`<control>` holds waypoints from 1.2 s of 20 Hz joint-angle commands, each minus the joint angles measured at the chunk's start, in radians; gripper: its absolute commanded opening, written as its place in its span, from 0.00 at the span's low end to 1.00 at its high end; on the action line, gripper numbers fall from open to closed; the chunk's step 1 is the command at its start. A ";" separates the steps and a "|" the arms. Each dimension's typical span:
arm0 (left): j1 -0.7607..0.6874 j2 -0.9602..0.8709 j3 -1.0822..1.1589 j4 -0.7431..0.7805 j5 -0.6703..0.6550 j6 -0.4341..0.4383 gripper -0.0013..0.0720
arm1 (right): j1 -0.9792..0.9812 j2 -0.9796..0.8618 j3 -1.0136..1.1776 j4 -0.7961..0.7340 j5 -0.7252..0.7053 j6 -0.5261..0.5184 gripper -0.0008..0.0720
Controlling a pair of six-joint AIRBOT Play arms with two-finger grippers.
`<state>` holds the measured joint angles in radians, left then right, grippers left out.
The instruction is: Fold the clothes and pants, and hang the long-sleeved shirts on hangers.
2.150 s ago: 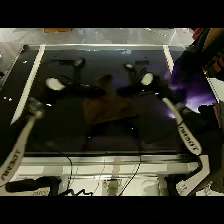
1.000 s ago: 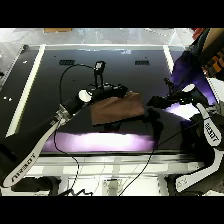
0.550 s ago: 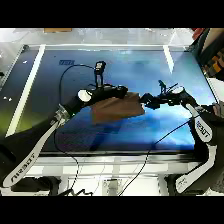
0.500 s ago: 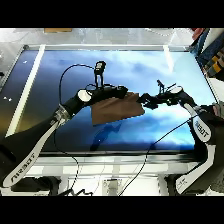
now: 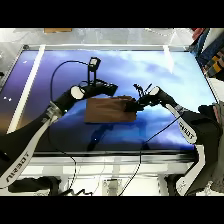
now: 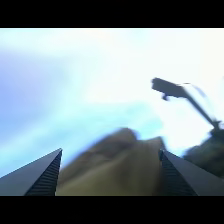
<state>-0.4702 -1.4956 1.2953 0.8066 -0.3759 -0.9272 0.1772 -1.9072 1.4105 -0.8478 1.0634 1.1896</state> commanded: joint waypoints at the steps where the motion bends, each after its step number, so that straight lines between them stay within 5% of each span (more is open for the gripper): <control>1: 0.089 0.053 0.001 0.264 -0.087 0.000 0.97 | 0.026 0.011 0.066 -0.010 -0.001 -0.040 0.03; 2: 0.122 0.074 0.001 0.325 -0.149 -0.001 0.95 | 0.016 0.022 0.096 -0.014 0.003 -0.040 0.03; 3: 0.155 0.093 0.001 0.372 -0.218 -0.001 0.78 | 0.005 0.035 0.127 -0.021 0.012 -0.039 0.03; 5: 0.229 0.135 0.001 0.473 -0.384 0.000 0.17 | -0.034 0.072 0.198 -0.022 0.044 -0.039 0.03; 6: 0.266 0.157 0.001 0.526 -0.462 -0.001 0.04 | -0.059 0.098 0.233 -0.023 0.062 -0.034 0.03; 12: 0.425 0.296 0.001 0.783 -0.745 -0.019 0.04 | -0.282 0.326 0.397 -0.131 0.163 0.136 0.03; 24: 0.478 0.410 0.000 0.842 -0.781 -0.046 0.04 | -1.005 0.793 0.464 -0.745 0.493 0.498 0.03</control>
<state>0.0048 -1.0924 1.2953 1.6413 -1.1507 -0.9703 -0.6491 -1.1816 1.8706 -1.4307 1.4414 1.5917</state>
